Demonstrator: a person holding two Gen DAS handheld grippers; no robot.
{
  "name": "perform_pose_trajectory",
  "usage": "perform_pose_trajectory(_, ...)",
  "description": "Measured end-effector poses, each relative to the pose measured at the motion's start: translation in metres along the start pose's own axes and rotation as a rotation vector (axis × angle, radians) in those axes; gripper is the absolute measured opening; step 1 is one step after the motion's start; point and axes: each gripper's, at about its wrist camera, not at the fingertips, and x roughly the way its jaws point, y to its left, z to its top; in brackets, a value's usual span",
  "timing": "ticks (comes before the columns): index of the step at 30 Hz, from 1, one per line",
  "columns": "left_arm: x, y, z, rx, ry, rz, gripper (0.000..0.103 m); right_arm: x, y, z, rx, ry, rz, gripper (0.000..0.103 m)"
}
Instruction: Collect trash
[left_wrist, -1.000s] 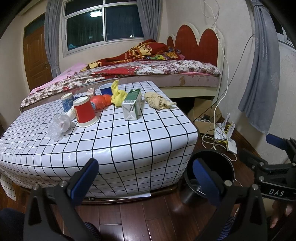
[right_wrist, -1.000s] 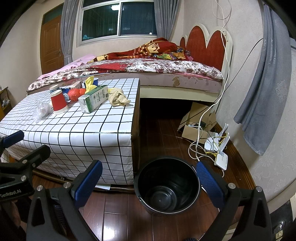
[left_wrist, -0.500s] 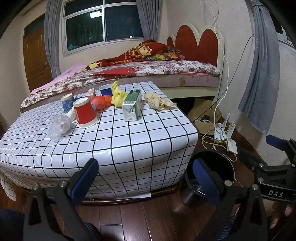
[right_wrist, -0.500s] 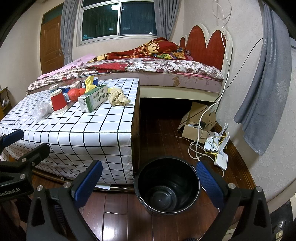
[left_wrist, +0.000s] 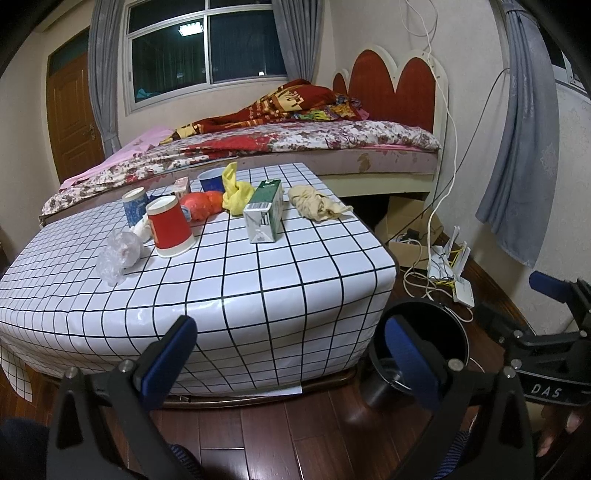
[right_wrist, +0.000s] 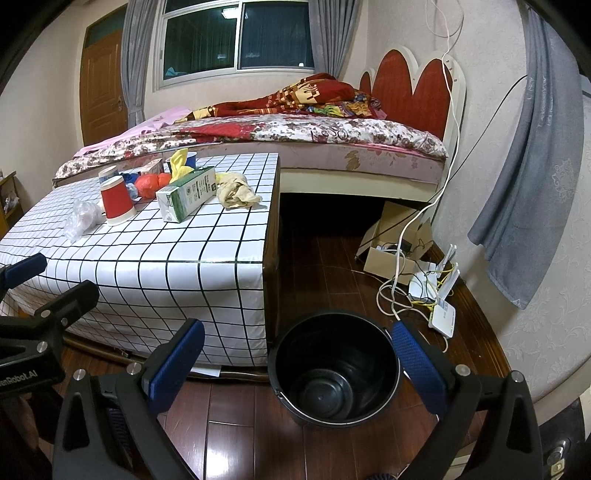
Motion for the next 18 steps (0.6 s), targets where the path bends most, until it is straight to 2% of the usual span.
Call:
perform_pose_trajectory(11, 0.0, 0.004, 0.006, -0.001, 0.001, -0.003, 0.102, 0.002, -0.005, -0.004, 0.002, 0.004, -0.006, 0.102)
perform_pose_trajectory(12, 0.0, 0.004, 0.005, -0.001, -0.001, -0.002, 0.102, 0.006, 0.005, -0.005, 0.0, 0.005, -0.007, 0.102)
perform_pose_trajectory(18, 0.008, 0.01, 0.006, -0.017, 0.003, 0.005, 0.102, 0.009, 0.006, -0.004, -0.005, 0.012, -0.001, 0.102)
